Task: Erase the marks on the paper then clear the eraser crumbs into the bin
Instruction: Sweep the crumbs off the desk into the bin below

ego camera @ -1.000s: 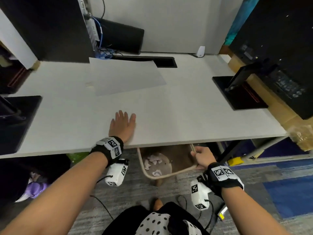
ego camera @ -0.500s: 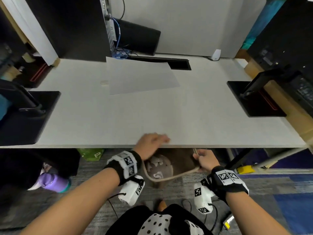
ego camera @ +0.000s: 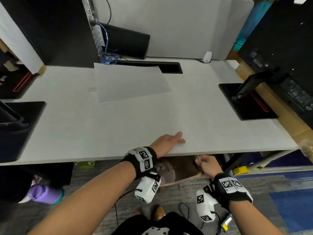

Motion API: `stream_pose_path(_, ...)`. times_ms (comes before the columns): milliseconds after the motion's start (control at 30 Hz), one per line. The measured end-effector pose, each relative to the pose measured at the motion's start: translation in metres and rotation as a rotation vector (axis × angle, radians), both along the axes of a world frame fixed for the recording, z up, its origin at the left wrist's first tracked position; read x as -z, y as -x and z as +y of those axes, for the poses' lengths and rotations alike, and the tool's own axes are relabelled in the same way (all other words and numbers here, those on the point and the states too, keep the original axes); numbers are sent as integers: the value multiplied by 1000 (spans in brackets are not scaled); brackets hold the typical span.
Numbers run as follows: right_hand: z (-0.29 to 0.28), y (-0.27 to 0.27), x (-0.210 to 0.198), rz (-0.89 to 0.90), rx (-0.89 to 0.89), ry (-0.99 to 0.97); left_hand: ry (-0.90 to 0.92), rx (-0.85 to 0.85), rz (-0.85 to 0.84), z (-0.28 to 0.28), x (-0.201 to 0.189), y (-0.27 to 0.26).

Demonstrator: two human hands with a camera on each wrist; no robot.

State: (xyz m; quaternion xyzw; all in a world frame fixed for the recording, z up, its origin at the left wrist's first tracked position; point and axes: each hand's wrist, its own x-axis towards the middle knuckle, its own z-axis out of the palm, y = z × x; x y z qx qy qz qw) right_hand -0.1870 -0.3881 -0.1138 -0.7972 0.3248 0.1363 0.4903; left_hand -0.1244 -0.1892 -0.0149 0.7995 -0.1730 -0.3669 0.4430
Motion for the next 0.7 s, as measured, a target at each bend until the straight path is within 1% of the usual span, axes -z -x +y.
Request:
stream_pose_path(33,-3,0,0,2,8,0,18,-105,-40,2,-3,-13)
stream_pose_path(67,-7,0,0,3,3,8,-3,-189,-80,4,-4,-28)
stream_pose_path(100,-12,0,3,-8,-7,23,-54,-234,-108,6,-6,-44)
stream_pose_path(133,-17,0,5,-8,-15,36,-123,-245,-115,6,-6,-59)
stream_pose_path(200,-26,-1,8,-1,-18,42,-263,-222,-103,4,-2,-89)
stream_pose_path(267,-35,-2,12,15,-14,43,-337,-223,-71,-1,2,-114)
stream_pose_path(400,-50,-5,18,16,-19,40,-358,-255,-33,-18,7,-153)
stream_pose_path(500,-57,-4,26,14,-23,32,-398,-202,-97,-32,15,-174)
stream_pose_path(567,-61,-4,31,12,-38,47,-415,-201,-139,-41,20,-184)
stream_pose_path(700,-61,-3,34,7,-61,68,-392,-163,-163,-52,18,-193)
